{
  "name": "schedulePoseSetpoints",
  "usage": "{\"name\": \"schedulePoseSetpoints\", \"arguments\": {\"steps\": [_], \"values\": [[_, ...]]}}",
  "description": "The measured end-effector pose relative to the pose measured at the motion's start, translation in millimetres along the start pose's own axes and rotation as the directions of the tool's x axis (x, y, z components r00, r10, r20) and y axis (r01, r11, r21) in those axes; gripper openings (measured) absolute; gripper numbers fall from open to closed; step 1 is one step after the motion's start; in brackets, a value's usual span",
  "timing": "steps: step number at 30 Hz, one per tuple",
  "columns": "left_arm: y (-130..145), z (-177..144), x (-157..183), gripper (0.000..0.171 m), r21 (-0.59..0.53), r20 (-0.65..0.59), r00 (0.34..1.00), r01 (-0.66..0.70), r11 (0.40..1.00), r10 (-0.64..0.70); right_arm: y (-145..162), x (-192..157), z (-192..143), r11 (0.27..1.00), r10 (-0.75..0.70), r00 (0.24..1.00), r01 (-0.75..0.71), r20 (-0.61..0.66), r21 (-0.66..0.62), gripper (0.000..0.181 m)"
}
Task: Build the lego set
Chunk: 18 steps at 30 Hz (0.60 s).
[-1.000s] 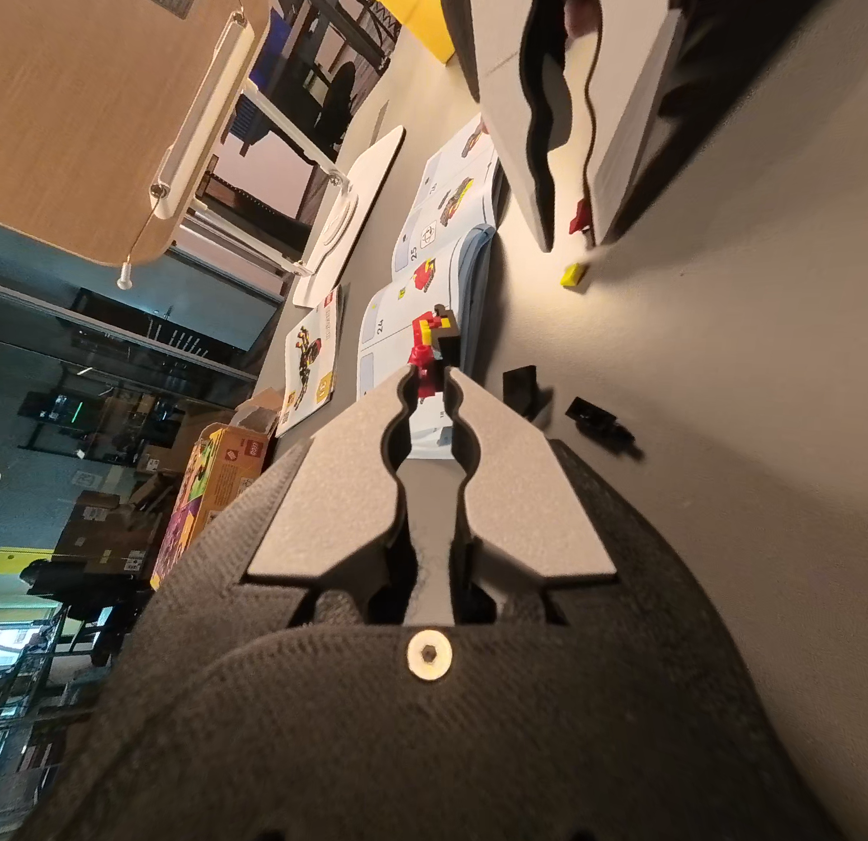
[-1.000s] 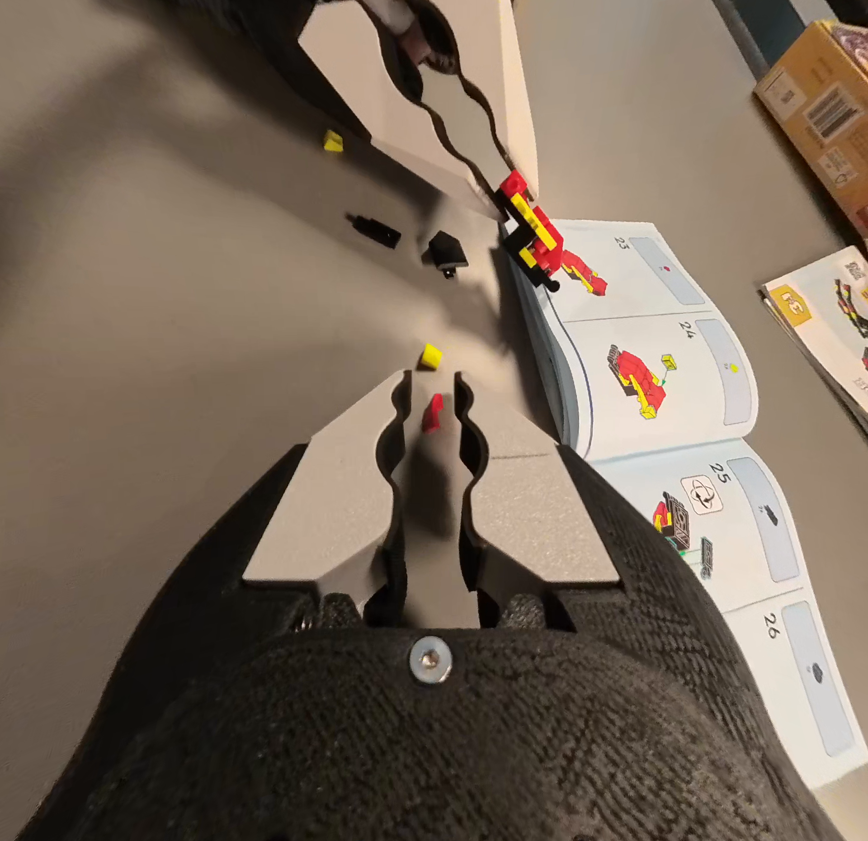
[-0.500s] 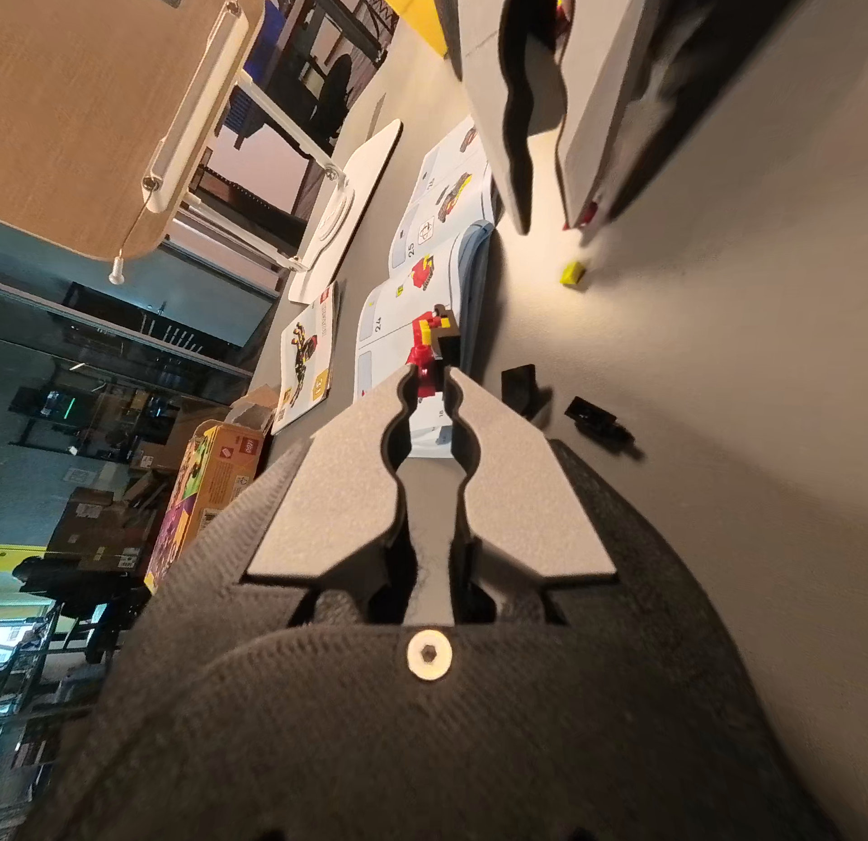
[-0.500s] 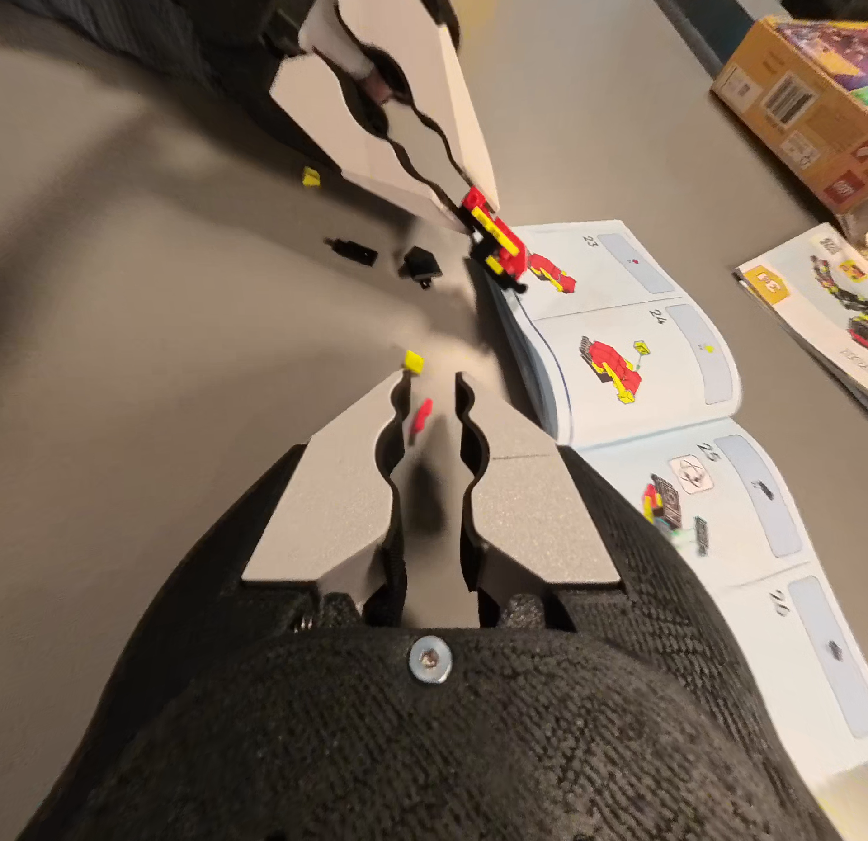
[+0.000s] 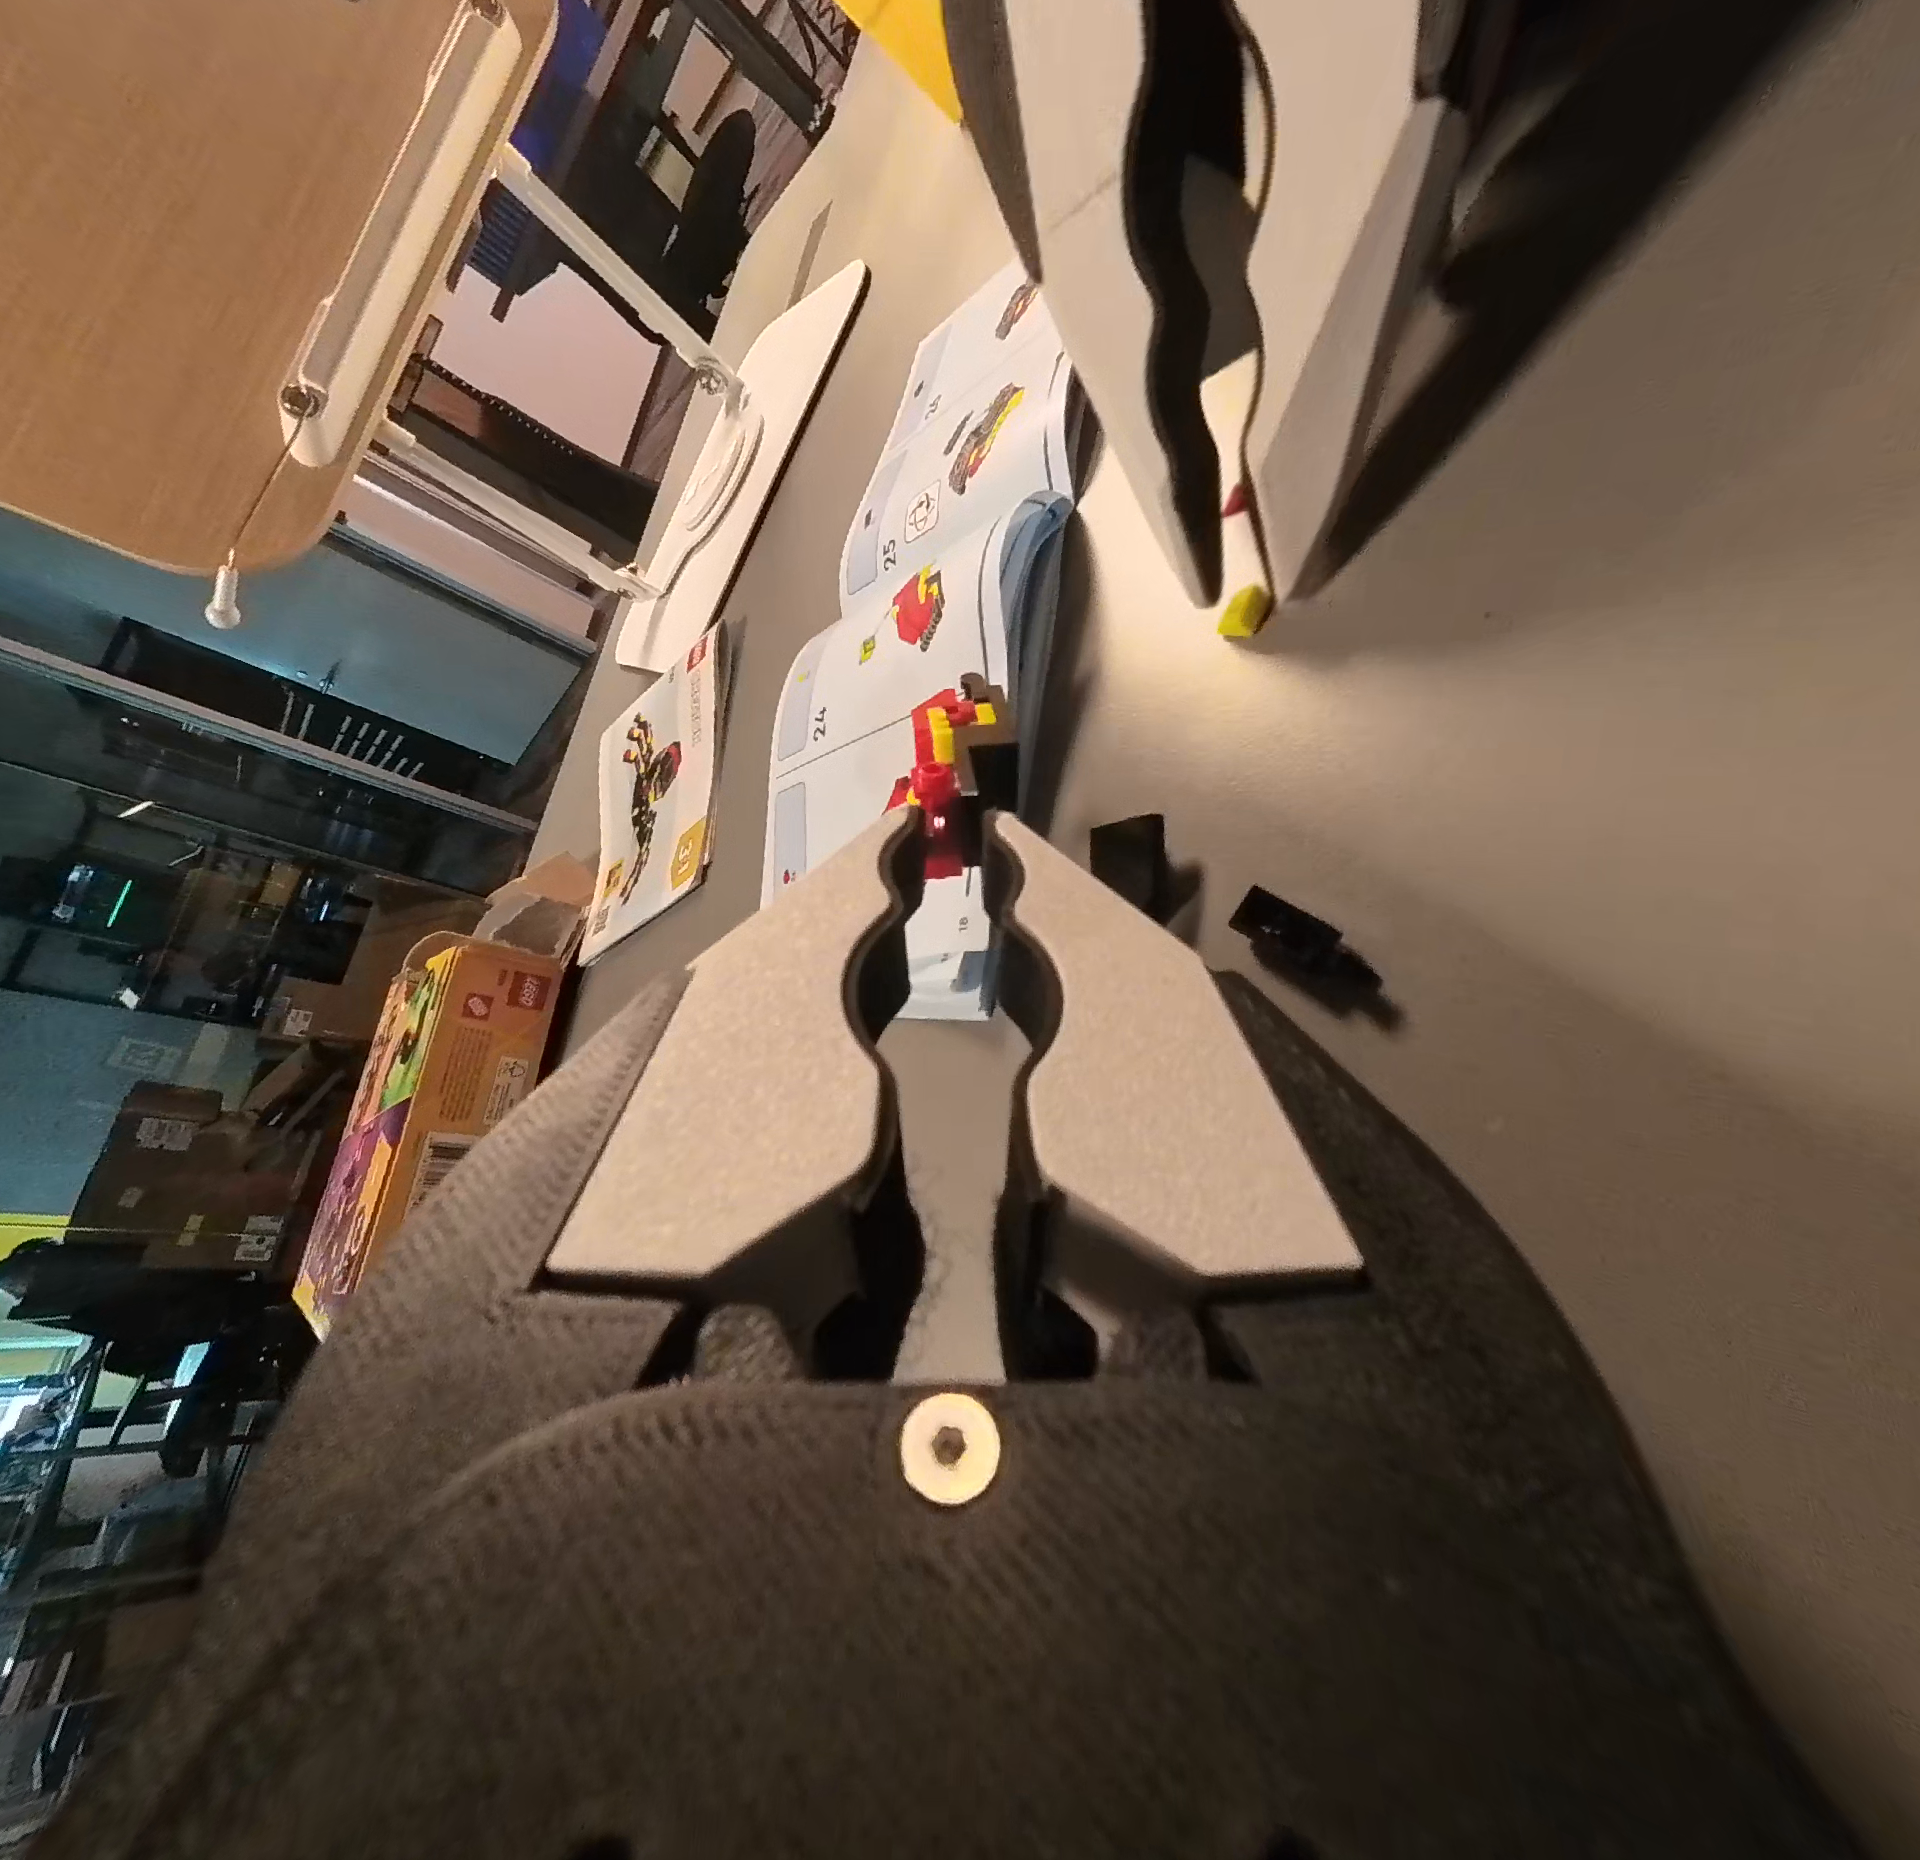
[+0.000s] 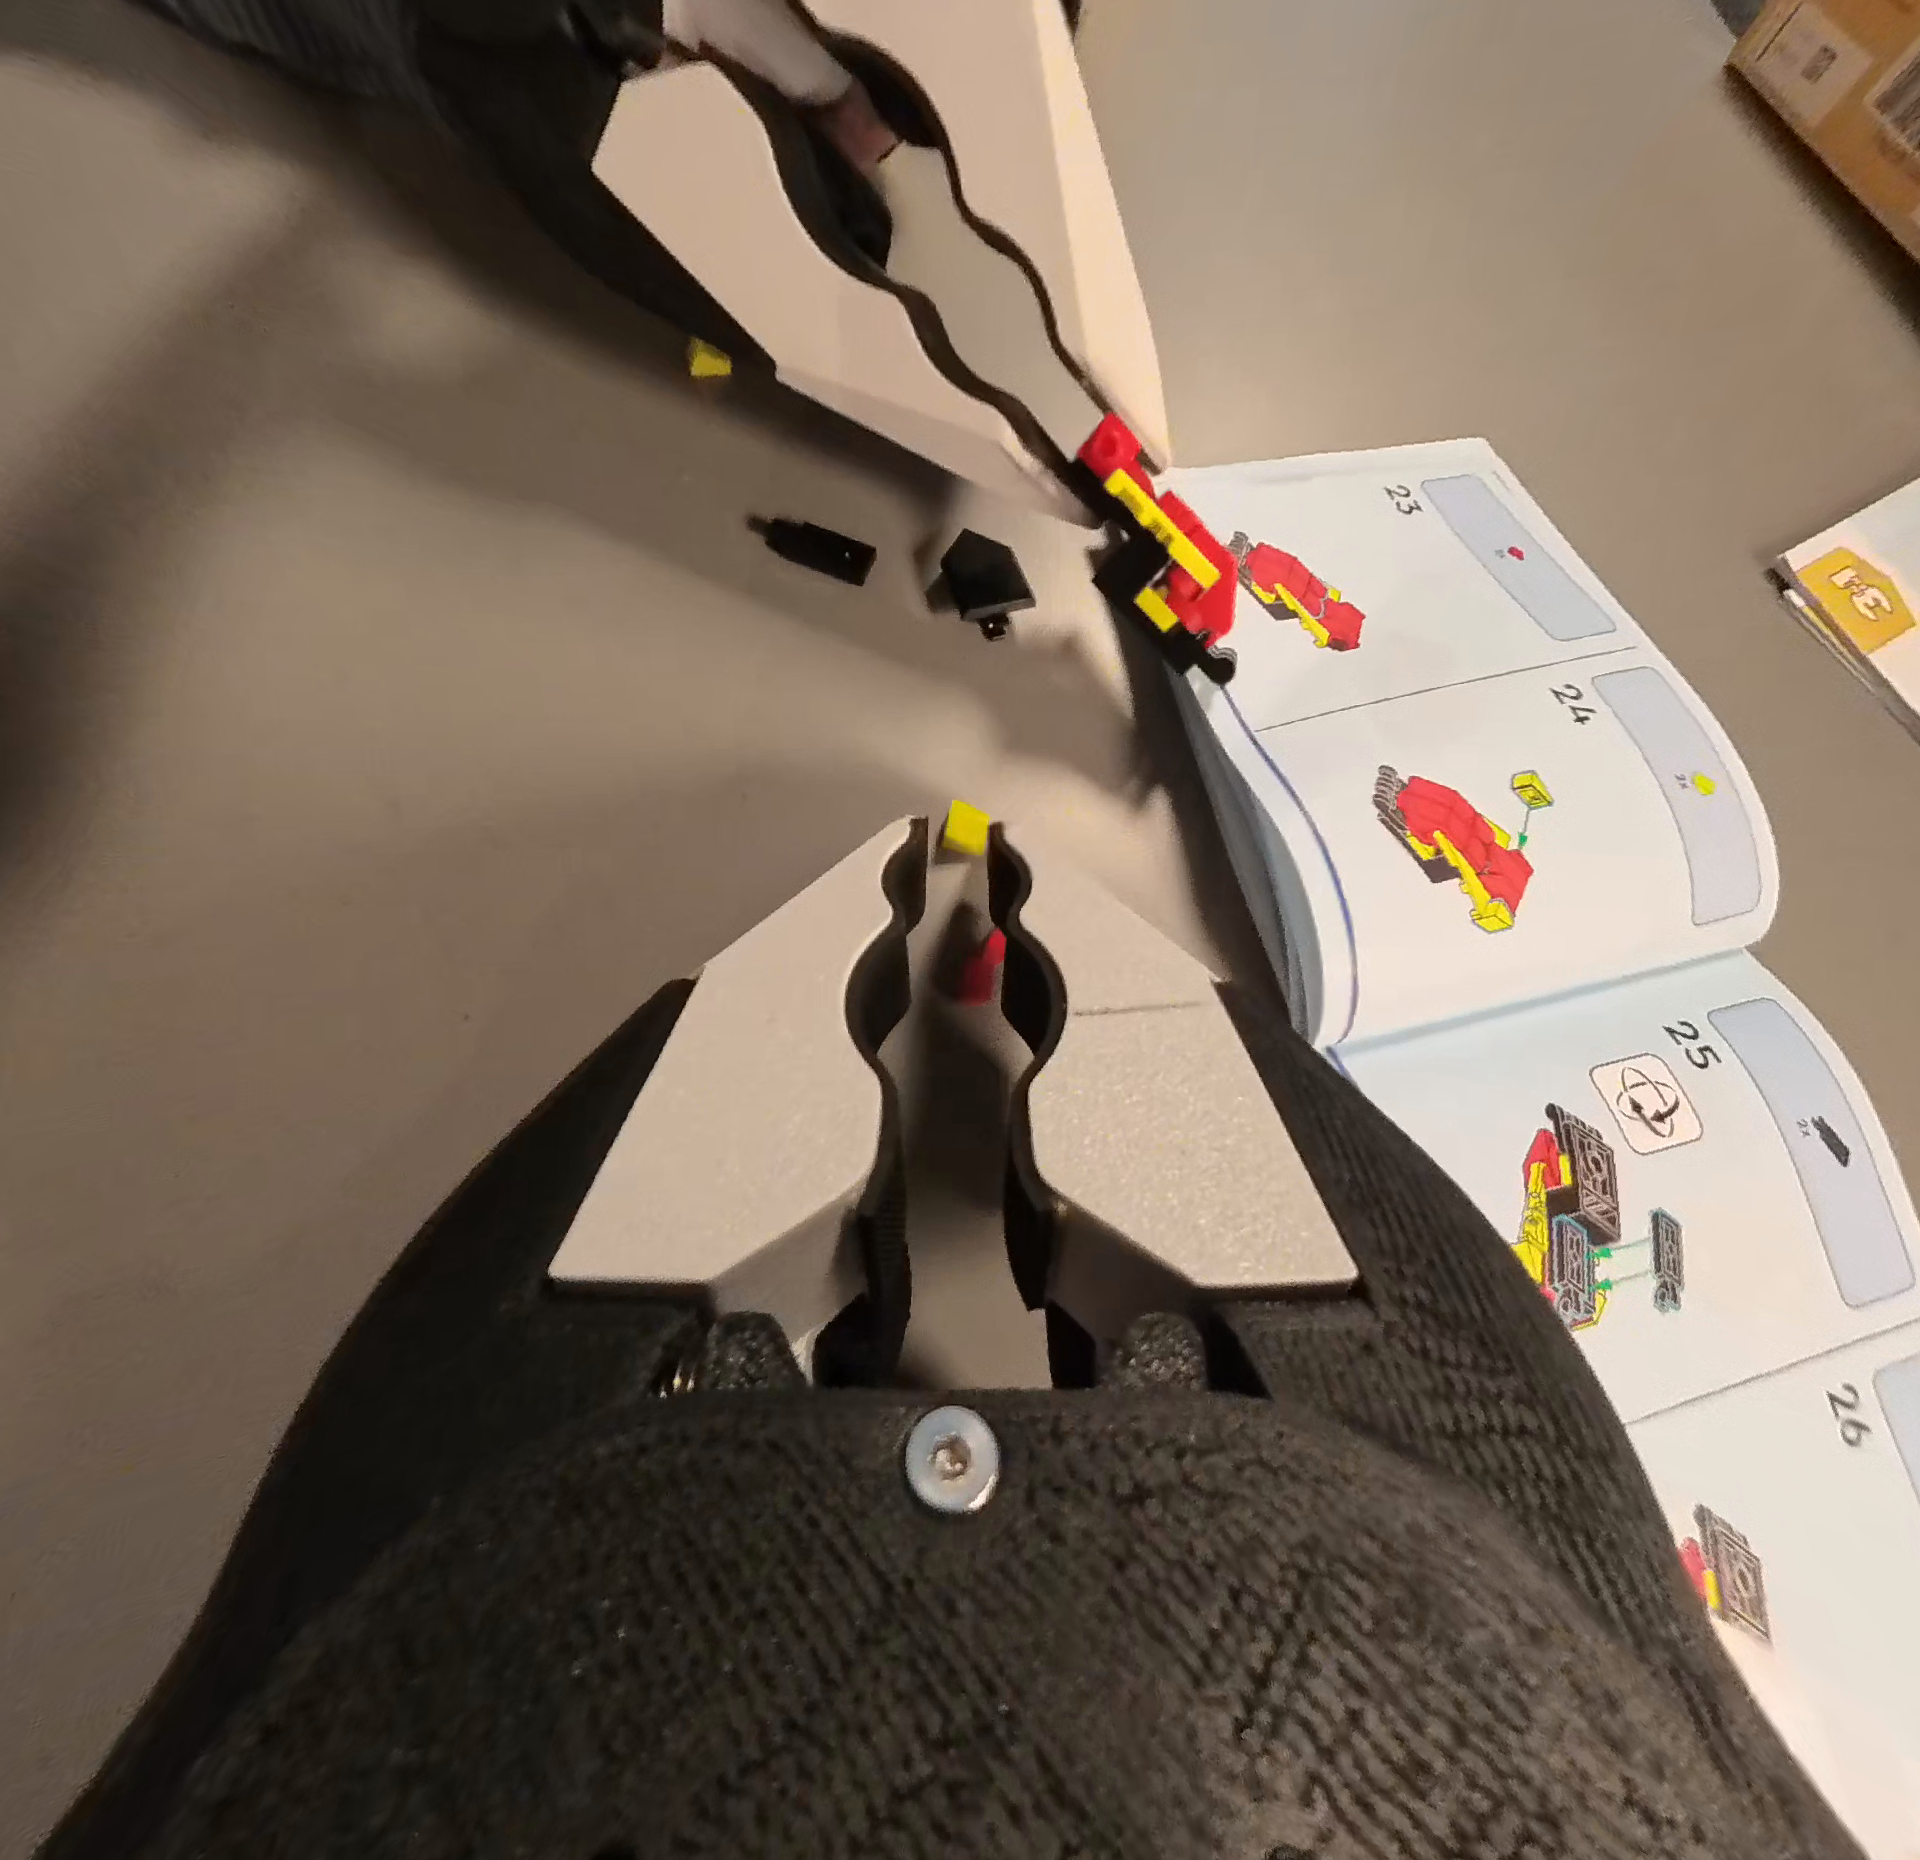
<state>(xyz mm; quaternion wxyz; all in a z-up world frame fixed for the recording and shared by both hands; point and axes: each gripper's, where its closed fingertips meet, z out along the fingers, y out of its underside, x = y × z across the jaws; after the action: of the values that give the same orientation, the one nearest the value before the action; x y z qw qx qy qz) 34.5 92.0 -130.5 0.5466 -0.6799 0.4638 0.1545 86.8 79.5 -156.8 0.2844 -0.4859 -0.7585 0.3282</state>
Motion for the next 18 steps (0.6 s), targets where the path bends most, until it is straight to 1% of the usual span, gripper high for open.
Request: {"name": "schedulePoseSetpoints", "arguments": {"steps": [3, 5, 6, 8, 9, 10, 12, 14, 16, 18], "values": [[0, 0, 1, 0.009, 0.0, -0.001, 1.0, -0.003, 1.0, 0.003, -1, 0, 0, 1.0, -0.004, 1.0, 0.004, -0.003, 0.002, 0.01], [0, 0, 1, 0.009, 0.0, -0.002, 1.0, 0.0, 1.0, 0.0, -7, 3, -2, 0.999, -0.011, 1.0, 0.013, -0.029, 0.049, 0.013], [-1, 0, 0, 0.009, 0.0, -0.001, 1.0, 0.007, 1.0, -0.007, -14, 8, -6, 0.995, -0.019, 0.997, 0.026, -0.069, 0.097, 0.017], [-2, 0, -1, 0.009, 0.003, -0.002, 0.999, 0.042, 0.999, -0.042, -31, 22, -15, 0.973, -0.057, 0.976, 0.101, -0.208, 0.208, 0.025], [-3, 0, -2, 0.009, 0.003, 0.0, 0.997, 0.074, 0.997, -0.074, -37, 26, -19, 0.959, -0.09, 0.957, 0.158, -0.276, 0.236, 0.026], [-4, -1, -4, 0.009, 0.001, 0.003, 0.993, 0.116, 0.993, -0.116, -40, 30, -21, 0.946, -0.131, 0.929, 0.222, -0.347, 0.236, 0.027], [-6, -2, -8, 0.009, 0.0, 0.011, 0.978, 0.21, 0.978, -0.21, -43, 32, -19, 0.916, -0.253, 0.849, 0.365, -0.464, 0.168, 0.035], [-10, -4, -12, 0.009, 0.014, 0.011, 0.949, 0.313, 0.95, -0.314, -45, 33, -14, 0.876, -0.38, 0.751, 0.48, -0.54, 0.05, 0.044], [-16, -5, -13, 0.009, 0.033, -0.017, 0.908, 0.418, 0.908, -0.418, -49, 35, -11, 0.818, -0.489, 0.634, 0.572, -0.598, -0.063, 0.052], [-21, -5, -12, 0.009, 0.042, -0.051, 0.863, 0.505, 0.862, -0.503, -52, 38, -8, 0.762, -0.572, 0.528, 0.625, -0.628, -0.169, 0.055]]}}
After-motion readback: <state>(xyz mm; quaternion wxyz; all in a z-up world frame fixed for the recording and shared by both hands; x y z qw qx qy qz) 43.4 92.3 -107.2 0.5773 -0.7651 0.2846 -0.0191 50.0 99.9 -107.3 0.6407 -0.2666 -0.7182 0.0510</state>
